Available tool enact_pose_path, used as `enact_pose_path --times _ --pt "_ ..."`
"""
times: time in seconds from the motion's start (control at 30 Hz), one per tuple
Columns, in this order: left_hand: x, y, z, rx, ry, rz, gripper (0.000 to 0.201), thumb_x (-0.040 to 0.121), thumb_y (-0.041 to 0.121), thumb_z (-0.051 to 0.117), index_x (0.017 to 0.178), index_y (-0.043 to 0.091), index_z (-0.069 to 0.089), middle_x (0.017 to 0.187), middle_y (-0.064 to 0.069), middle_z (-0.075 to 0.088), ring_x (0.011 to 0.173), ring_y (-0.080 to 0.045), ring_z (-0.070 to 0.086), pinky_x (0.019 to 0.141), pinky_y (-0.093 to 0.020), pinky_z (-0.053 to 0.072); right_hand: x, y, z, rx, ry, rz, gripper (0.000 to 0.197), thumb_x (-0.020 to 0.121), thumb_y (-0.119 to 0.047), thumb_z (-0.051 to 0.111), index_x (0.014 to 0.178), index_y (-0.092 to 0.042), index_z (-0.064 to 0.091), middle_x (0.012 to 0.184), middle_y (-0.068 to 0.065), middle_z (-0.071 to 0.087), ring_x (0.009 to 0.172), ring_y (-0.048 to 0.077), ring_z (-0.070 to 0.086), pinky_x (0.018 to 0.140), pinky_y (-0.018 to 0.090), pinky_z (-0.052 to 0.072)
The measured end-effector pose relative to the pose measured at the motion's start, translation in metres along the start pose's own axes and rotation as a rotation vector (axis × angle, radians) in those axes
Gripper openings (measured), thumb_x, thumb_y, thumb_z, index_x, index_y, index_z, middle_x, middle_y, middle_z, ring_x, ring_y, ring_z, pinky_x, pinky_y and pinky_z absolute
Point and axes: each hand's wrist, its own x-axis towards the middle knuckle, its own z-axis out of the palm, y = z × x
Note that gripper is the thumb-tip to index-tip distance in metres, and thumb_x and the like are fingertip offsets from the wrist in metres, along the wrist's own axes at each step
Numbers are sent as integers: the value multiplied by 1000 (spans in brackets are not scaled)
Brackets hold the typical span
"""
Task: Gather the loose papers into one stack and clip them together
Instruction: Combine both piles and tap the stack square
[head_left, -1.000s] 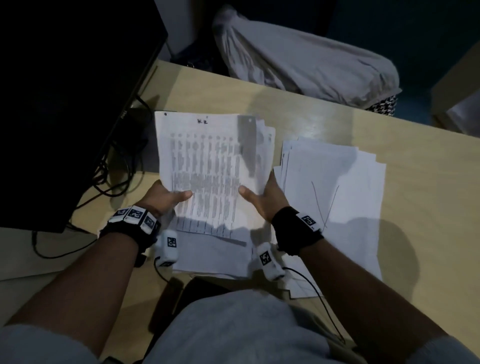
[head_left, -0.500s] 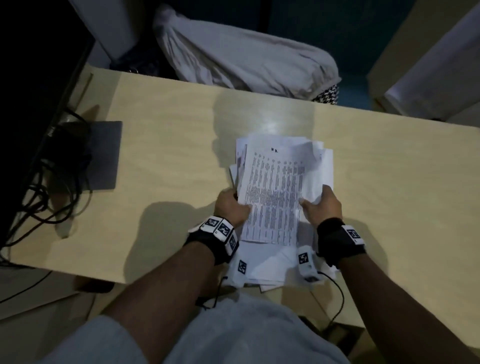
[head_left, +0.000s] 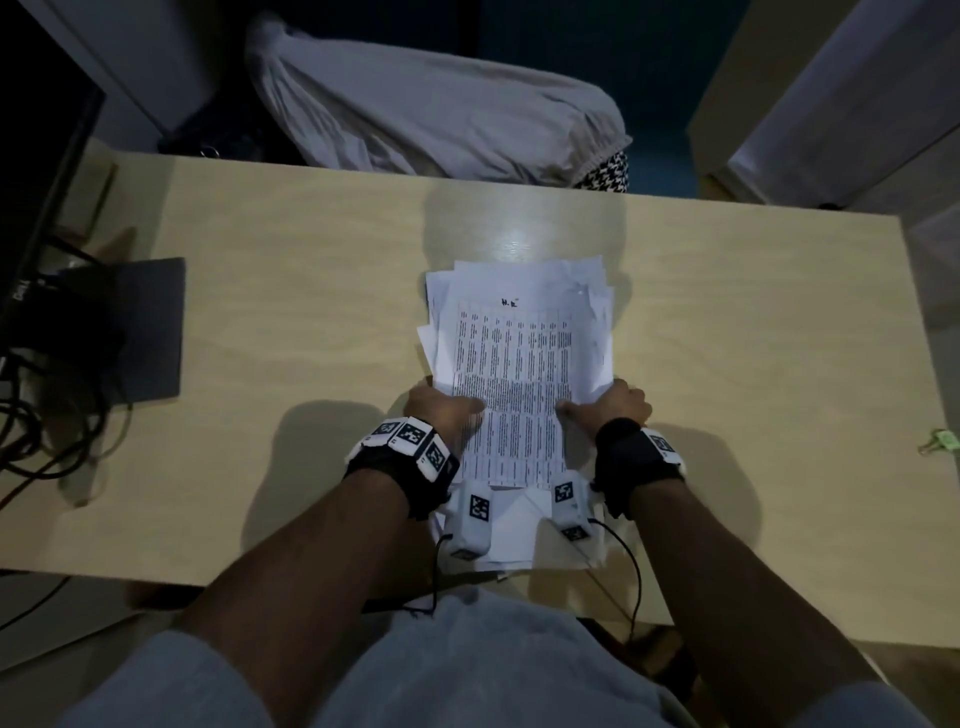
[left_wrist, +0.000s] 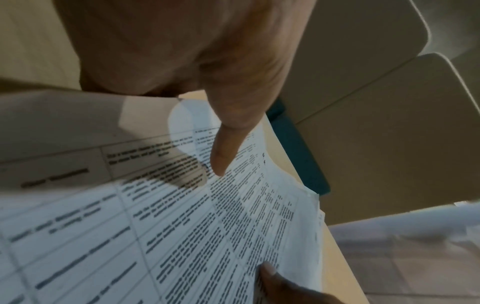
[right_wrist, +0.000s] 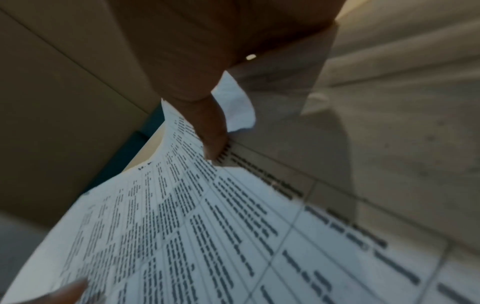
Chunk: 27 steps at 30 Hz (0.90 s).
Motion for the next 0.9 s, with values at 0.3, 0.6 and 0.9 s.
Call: enact_pose_path --times 0.3,0.6,0.9 --pt "-3 -7 14 -64 22 27 84 62 30 85 128 12 35 119 -7 58 105 -29 59 94 -39 50 -20 -2 -32 -9 -45 -17 68 78 -40 73 127 0 48 127 14 53 120 27 50 82 24 36" --pt "-10 5 25 136 78 -39 42 68 25 75 105 9 62 106 -8 62 84 -23 61 73 -25 48 -24 -6 -16 -91 -78 82 71 88 -42 61 136 1 33 137 18 42 127 33 42 98 35 38" --pt "-6 5 26 69 62 -83 69 68 23 79 125 1 46 119 -14 58 100 -28 58 76 -24 51 -6 -5 -3 -34 -30 113 87 65 -48 78 128 -2 41 130 16 46 109 30 57 82 31 46"
